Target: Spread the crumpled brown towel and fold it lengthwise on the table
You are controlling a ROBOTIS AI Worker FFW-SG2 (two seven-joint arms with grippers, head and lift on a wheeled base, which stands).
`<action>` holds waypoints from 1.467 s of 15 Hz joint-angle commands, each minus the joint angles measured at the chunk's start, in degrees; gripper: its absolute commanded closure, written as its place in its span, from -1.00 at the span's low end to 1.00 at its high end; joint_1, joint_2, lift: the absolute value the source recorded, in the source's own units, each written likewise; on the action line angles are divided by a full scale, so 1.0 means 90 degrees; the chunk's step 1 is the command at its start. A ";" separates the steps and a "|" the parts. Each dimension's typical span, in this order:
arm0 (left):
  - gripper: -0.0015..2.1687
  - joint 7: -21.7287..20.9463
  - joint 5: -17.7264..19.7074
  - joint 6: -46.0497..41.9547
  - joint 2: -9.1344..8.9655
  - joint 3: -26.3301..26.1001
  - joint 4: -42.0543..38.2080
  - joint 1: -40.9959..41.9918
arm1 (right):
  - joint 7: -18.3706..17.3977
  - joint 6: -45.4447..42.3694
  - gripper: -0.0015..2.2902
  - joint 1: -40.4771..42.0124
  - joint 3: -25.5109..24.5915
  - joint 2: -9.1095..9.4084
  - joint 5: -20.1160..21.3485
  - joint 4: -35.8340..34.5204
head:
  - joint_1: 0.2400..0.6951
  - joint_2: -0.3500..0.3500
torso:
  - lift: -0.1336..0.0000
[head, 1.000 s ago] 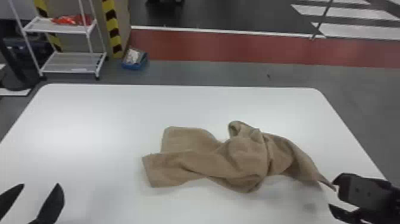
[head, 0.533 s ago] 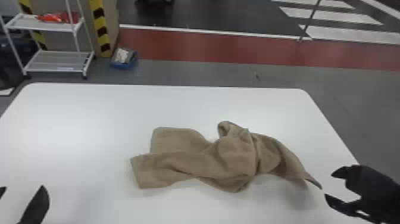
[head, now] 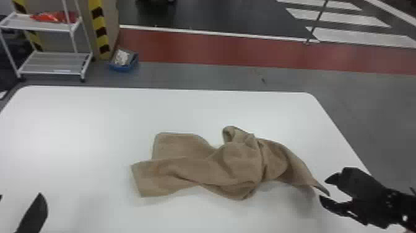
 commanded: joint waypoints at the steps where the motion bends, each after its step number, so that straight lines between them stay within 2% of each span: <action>1: -0.82 0.0000 0.0000 0.0000 -0.0001 0.0006 -0.0002 -0.0018 | 0.0006 -0.0015 -0.17 -0.0012 -0.0010 0.0004 0.0021 0.0016 | 1.00 -0.45 | -0.84; 3: -0.82 -0.0166 -0.0039 0.0039 0.0009 -0.0003 -0.0002 -0.0087 | 0.0016 -0.0133 0.27 -0.0012 -0.0078 -0.0016 -0.0009 0.0016 | 1.00 -0.45 | -0.84; 5: -0.82 -0.0616 -0.0156 0.0312 0.0009 -0.0003 -0.0080 -0.0223 | 0.0006 -0.0191 0.29 0.0018 -0.0117 -0.0006 -0.0048 0.0007 | 1.00 -0.47 | -0.84; 9: -0.82 -0.1661 -0.0869 0.3809 0.0039 -0.0081 -0.1350 -0.0712 | 0.0006 -0.0191 0.29 0.0067 -0.0117 0.0014 -0.0048 -0.0101 | 1.00 -0.66 | -0.84; 10: -0.81 -0.1875 -0.1113 0.4453 0.0048 -0.0121 -0.1584 -0.0897 | 0.0006 -0.0191 0.29 0.0096 -0.0107 0.0033 -0.0048 -0.0150 | 1.00 -0.78 | -0.84; 12: -0.81 -0.2198 -0.1582 0.5742 0.0107 -0.0306 -0.1945 -0.1503 | 0.0016 -0.0172 0.29 0.0145 -0.0107 0.0082 -0.0028 -0.0228 | 1.00 -0.87 | -0.84; 14: -0.81 -0.2569 -0.1689 0.6816 0.0253 -0.0482 -0.2014 -0.2167 | 0.0026 -0.0172 0.29 0.0174 -0.0088 0.0111 0.0050 -0.0257 | 1.00 -0.93 | -0.84; 16: -0.82 -0.2647 -0.2031 0.7051 0.0400 -0.0863 -0.1936 -0.2753 | 0.0026 -0.0172 0.29 0.0193 -0.0058 0.0150 0.0108 -0.0306 | 1.00 -0.96 | -0.84; 18: -0.82 -0.2823 -0.2334 0.7090 0.0429 -0.1214 -0.1447 -0.3329 | 0.0055 -0.0074 0.29 0.0213 -0.0019 0.0199 0.0206 -0.0384 | 1.00 -0.98 | -0.84; 19: -0.82 -0.2862 -0.2500 0.7305 0.0517 -0.1497 -0.1242 -0.3612 | 0.0055 -0.0054 0.29 0.0213 0.0020 0.0238 0.0294 -0.0394 | 1.00 -0.98 | -0.84; 22: -0.81 -0.3125 -0.2607 0.7891 0.0595 -0.1849 -0.0744 -0.4149 | 0.0055 -0.0015 0.29 0.0213 0.0059 0.0326 0.0450 -0.0433 | 1.00 -1.00 | -0.84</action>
